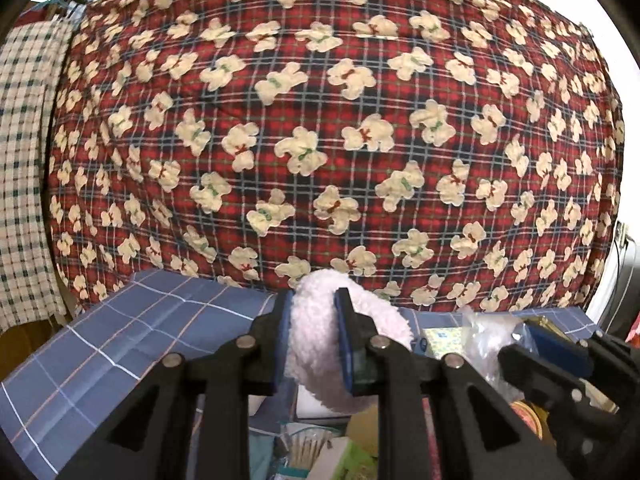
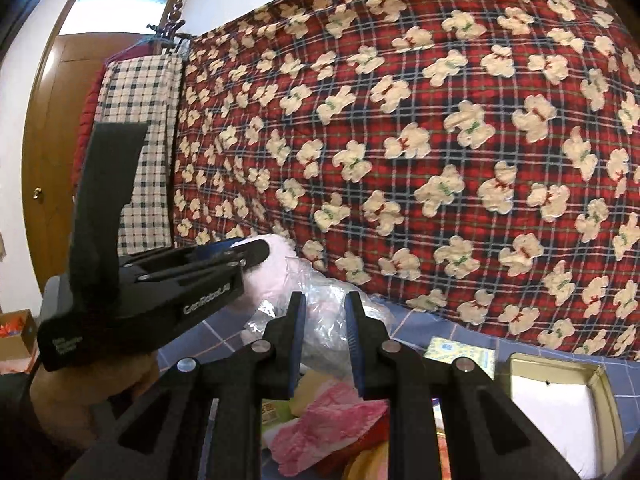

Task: Organize soft objects
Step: 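Lift and carry the pink puff and plastic bag over the gold tin tray with both tools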

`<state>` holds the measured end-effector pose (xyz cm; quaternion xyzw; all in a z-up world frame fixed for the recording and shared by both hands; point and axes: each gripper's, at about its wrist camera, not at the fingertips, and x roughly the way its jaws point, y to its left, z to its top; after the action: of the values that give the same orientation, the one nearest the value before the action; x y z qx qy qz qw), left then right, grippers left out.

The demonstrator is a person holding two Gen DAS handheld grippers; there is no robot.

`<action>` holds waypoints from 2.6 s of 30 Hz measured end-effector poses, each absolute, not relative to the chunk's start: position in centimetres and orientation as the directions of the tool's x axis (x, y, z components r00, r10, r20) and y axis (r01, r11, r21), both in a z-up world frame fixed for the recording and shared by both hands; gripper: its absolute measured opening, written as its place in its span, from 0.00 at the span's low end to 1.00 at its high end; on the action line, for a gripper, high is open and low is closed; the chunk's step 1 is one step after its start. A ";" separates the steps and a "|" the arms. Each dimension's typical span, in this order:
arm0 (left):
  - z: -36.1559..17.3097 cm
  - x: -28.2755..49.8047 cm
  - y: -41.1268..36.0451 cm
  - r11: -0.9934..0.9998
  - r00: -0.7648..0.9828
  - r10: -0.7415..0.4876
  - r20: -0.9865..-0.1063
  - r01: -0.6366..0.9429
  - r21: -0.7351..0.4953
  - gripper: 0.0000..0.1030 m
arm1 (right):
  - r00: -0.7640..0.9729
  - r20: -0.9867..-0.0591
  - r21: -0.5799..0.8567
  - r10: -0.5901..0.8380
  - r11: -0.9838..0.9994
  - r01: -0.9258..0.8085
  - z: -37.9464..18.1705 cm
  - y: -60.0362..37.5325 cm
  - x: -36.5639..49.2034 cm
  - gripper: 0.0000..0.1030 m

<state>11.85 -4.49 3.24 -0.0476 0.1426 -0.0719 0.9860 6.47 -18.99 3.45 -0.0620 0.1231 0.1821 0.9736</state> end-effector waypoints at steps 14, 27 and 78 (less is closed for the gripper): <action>4.5 13.5 -9.9 0.968 0.932 -0.243 -0.268 0.213 -0.133 0.19 | 0.959 -0.221 -0.037 0.180 0.981 -0.193 4.7 -24.7 7.0 0.21; 6.0 13.6 -14.9 0.925 0.895 -0.376 -0.238 0.350 -0.146 0.19 | 0.973 -0.232 0.078 0.008 0.997 0.011 5.8 -32.4 7.8 0.21; -0.3 15.6 -31.5 0.732 0.548 -0.562 -0.619 0.679 -0.063 0.19 | 0.759 -0.611 0.081 -0.227 0.935 0.345 0.4 -46.2 12.0 0.21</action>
<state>15.60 -31.47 -0.35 0.0921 0.3167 -0.3546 0.8749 12.03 -46.18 0.41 0.0948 0.3116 -0.1534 0.9329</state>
